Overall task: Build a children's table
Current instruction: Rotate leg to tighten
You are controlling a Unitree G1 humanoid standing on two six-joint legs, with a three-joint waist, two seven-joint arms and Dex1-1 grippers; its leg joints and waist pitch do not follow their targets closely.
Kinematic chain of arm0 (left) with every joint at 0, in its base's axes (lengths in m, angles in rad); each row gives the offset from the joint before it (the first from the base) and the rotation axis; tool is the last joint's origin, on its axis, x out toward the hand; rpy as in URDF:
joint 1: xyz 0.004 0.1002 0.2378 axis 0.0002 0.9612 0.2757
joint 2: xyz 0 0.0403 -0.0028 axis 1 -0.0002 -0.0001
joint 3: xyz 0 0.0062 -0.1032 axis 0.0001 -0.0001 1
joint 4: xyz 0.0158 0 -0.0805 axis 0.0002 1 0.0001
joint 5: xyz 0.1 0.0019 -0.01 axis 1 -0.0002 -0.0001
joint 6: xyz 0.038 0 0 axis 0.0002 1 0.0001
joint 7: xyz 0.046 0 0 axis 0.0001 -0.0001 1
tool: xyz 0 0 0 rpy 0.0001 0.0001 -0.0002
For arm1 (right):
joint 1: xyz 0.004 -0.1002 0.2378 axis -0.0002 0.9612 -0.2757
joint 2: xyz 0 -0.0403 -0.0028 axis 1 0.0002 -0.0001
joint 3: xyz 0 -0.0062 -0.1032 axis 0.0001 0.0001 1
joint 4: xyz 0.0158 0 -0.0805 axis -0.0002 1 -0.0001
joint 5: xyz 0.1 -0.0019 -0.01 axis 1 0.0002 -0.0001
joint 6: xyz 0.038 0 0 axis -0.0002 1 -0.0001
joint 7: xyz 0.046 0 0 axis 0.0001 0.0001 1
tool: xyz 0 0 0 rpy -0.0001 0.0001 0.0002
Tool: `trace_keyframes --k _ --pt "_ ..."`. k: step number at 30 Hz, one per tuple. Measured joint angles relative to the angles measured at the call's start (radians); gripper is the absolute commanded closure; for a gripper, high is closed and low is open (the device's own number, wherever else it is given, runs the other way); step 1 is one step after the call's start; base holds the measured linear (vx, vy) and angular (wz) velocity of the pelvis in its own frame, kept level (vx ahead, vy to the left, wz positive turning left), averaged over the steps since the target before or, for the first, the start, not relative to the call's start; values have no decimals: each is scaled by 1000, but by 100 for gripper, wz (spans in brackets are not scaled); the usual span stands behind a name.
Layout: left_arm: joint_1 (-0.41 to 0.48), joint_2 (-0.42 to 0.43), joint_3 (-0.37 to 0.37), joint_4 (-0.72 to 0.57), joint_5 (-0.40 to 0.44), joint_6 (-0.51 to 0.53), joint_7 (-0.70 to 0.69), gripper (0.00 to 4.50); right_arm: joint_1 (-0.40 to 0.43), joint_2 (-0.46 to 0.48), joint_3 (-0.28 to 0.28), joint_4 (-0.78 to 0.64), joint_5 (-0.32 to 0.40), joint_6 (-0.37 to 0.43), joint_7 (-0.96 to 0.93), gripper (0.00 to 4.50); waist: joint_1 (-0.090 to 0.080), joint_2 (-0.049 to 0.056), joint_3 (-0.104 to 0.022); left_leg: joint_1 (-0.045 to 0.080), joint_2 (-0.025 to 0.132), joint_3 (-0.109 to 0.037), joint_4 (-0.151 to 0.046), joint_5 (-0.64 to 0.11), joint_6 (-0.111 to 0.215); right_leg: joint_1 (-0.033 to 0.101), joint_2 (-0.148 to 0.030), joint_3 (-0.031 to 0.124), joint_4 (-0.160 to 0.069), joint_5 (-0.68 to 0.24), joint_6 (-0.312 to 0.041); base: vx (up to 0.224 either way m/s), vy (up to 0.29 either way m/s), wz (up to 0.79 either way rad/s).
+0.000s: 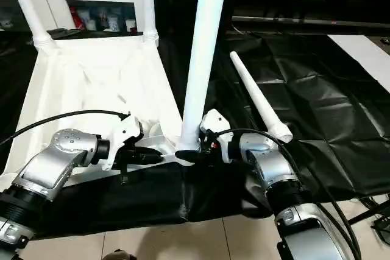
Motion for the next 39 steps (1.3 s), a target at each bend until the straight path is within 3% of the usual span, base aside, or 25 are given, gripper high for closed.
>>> trace_keyframes --k 6,8,14,18,21,24,33,39 --pt "-21 -56 9 44 28 1 110 450 -4 41 -39 54 -7 -5 -148 173 -4 -1 -1 5 0 0 1 0 0 5 0 1 2 1 0 0 0 0" --pt "-52 -115 21 105 48 -1 202 450 -26 84 -70 108 -22 -10 -284 173 -10 -1 -1 11 0 0 1 0 -1 10 0 1 2 1 0 0 0 0" --pt "-134 -293 50 223 96 55 493 450 -115 235 -168 244 -25 21 -767 174 -19 1 -1 12 -1 0 1 1 -2 10 0 2 0 2 0 0 0 0" --pt "-148 -348 56 237 103 77 590 450 -150 255 -180 286 -28 21 -891 174 -15 2 -2 11 -1 0 -3 1 -2 10 0 1 -2 1 2 0 0 0" --pt "-151 -351 56 239 108 74 597 450 -162 265 -191 313 -34 -1 -894 174 -13 2 -2 11 -1 0 -6 1 -2 10 0 0 -3 0 3 0 0 0" --pt "-151 -349 56 242 111 66 596 450 -164 270 -208 325 -31 -22 -870 104 -13 2 -2 10 -1 0 -6 1 -2 10 0 0 -4 0 3 0 0 0" --pt "-152 -295 56 251 120 13 559 450 -164 245 -211 338 -19 -69 -768 48 -18 4 -1 8 -1 0 -7 1 -2 6 0 0 -4 2 4 0 0 0" --pt "-142 -198 59 245 95 -45 419 450 -136 114 -125 220 -44 -70 -495 31 -13 4 -1 2 -1 0 -7 1 0 2 0 -1 -6 2 4 0 0 0"
